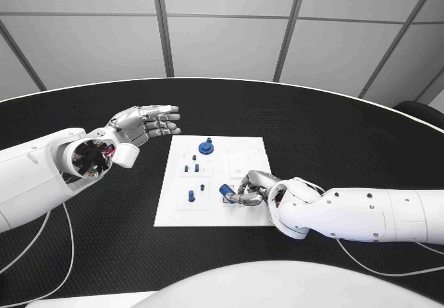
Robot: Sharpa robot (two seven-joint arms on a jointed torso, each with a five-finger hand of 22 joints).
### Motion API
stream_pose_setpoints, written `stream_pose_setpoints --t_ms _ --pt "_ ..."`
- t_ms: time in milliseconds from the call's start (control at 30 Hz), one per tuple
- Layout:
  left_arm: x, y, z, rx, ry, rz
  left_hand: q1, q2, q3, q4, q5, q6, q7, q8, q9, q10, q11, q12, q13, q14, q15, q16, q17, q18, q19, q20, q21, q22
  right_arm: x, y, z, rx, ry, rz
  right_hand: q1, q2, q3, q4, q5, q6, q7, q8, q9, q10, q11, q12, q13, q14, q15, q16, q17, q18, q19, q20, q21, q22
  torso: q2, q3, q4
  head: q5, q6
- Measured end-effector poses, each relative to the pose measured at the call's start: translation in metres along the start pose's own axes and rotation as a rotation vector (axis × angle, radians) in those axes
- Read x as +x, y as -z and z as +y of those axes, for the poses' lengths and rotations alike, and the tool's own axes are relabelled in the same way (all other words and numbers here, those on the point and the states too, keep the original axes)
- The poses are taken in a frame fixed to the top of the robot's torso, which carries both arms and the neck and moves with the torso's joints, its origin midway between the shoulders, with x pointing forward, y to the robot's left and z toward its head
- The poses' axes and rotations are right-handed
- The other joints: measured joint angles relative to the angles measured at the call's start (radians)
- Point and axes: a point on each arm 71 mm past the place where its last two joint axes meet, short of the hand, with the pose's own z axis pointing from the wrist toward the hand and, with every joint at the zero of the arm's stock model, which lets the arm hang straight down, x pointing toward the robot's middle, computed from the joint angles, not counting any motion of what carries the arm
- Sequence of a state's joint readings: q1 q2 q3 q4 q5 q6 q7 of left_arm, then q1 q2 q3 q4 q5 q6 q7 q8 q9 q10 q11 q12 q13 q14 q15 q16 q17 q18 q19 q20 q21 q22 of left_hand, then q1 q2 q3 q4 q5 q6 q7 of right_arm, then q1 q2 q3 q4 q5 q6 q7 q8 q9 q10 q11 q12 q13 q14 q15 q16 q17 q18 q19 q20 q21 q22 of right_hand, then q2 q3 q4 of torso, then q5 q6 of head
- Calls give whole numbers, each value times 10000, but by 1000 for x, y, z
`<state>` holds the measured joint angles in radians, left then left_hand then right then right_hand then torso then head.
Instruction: Assemble the parts on the task board
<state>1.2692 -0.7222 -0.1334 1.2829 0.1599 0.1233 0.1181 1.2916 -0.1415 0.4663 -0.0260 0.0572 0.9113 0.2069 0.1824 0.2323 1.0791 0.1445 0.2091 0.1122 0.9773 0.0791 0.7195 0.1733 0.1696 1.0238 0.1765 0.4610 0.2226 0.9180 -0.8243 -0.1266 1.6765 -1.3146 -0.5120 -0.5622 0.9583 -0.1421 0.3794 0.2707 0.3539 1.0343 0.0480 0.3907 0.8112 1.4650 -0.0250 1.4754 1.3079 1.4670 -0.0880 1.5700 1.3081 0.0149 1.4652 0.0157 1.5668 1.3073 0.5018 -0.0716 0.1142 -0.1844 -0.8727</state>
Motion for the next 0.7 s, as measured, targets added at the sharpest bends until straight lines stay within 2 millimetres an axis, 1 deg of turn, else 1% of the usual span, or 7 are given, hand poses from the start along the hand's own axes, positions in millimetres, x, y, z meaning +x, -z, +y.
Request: stream_pose_setpoints --t_ms 100,133,167,467,533,700 --pt "0 0 0 -5 -1 -3 0 0 0 0 0 0 0 0 0 0 0 0 0 0 0 0 0 0 0 0 0 0 0 -1 -2 105 102 113 7 -7 13 -75 -26 0 0 -1 -6 0 0 0 0 0 0 0 0 0 0 0 -1 0 -1 0 -1 1 0" --pt "0 0 0 -7 -2 -5 0 0 0 0 0 0 0 0 0 0 0 0 0 0 0 0 -1 1 0 0 0 0 0 -1 -3 138 139 152 147 53 87 -170 -39 1 0 2 -6 0 0 0 0 0 0 0 0 1 0 0 -2 0 0 0 -1 1 0" --pt "0 0 0 -11 -2 -9 0 0 0 0 0 0 0 0 0 0 0 0 0 0 0 0 -1 0 0 0 0 1 0 -1 -3 158 202 189 212 94 79 -162 -67 1 0 2 -6 0 0 0 -1 0 0 0 0 0 0 0 -3 0 0 0 -1 1 0" --pt "0 0 0 -59 -132 38 0 0 0 0 0 0 0 0 0 0 0 0 0 0 0 0 -2 1 0 0 0 1 0 -1 -1 16 441 144 141 3 38 -176 -73 1 0 1 -6 0 0 0 -2 0 0 0 -2 0 -1 1 -4 0 0 2 0 -10 0" --pt "0 0 0 -73 -205 59 0 0 0 0 0 0 0 0 -6 -20 20 0 -1 -36 36 0 9 0 0 0 0 -13 0 -1 0 -23 438 117 141 3 39 -175 -73 1 0 25 -6 0 0 0 -2 0 0 0 -2 0 0 1 -4 0 0 2 -1 -11 0" --pt "0 0 1 -92 -272 82 0 0 0 0 0 0 0 0 -10 -36 37 0 -8 -36 36 0 11 0 0 0 0 -17 0 -1 0 -75 423 76 141 4 16 -152 -73 1 0 38 -6 0 0 0 -2 0 0 0 -3 1 0 1 -4 0 0 8 -5 -11 0"
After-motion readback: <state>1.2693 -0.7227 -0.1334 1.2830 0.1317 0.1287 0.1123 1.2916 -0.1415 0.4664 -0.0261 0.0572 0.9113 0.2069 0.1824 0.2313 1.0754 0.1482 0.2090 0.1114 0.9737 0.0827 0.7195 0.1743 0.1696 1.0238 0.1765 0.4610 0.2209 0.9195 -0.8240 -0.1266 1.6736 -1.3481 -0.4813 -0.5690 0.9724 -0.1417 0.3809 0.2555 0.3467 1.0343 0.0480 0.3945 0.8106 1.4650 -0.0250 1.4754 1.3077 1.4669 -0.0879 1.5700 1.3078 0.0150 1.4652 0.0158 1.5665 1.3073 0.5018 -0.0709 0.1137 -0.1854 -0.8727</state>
